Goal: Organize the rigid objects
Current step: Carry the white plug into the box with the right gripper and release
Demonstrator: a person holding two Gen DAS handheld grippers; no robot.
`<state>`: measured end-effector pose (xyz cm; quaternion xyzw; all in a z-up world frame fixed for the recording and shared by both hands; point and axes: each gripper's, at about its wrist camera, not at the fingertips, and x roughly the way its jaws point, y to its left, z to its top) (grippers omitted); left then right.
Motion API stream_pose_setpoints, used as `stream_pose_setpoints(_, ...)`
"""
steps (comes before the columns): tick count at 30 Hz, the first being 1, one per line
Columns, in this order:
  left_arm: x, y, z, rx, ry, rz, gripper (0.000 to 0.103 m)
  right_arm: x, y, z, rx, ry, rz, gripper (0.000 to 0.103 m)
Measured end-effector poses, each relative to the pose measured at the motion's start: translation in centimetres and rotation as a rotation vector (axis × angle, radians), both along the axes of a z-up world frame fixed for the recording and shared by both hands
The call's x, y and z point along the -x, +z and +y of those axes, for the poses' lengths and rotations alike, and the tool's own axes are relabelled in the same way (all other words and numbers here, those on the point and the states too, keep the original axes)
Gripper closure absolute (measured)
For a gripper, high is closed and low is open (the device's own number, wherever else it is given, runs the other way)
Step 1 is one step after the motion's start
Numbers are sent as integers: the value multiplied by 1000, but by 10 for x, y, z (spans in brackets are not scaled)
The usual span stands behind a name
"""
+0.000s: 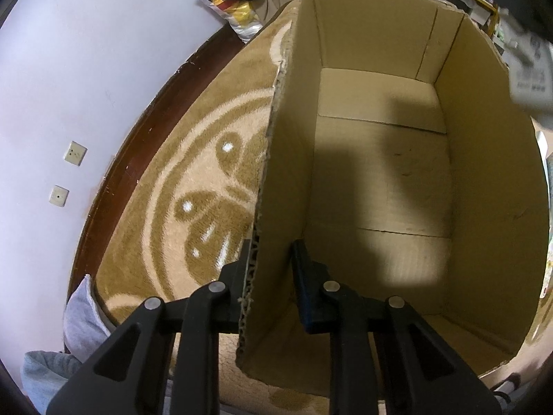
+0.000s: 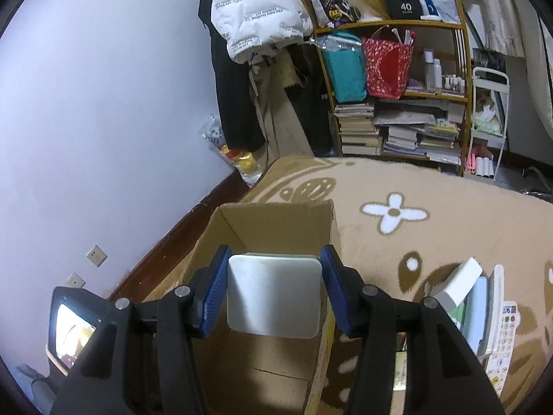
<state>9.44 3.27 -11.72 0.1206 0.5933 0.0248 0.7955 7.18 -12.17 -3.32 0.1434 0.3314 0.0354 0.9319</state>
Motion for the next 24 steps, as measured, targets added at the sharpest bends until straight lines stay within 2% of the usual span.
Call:
stream_pose_setpoints(5, -1, 0, 1, 1, 1, 0, 84, -2, -10, -2, -34, 7, 36, 47)
stream_pose_setpoints(11, -1, 1, -1, 12, -1, 5, 86, 4, -4, -7, -7, -10, 20, 45)
stream_pose_setpoints(13, -1, 1, 0, 14, 0, 5, 86, 7, 0, -11, 5, -16, 17, 37)
stream_pose_setpoints(15, -1, 1, 0, 18, 2, 5, 86, 14, 7, -17, 21, -25, 6, 21)
stream_pose_setpoints(17, -1, 1, 0, 19, 4, 6, 86, 22, 12, -26, 45, -40, -9, 11)
stream_pose_setpoints(21, -1, 1, 0, 15, 3, 7, 86, 31, 18, -44, 101, -62, -10, 0)
stream_pose_setpoints(24, -1, 0, 0, 14, 5, 7, 86, 34, 16, -61, 117, -97, -2, 0)
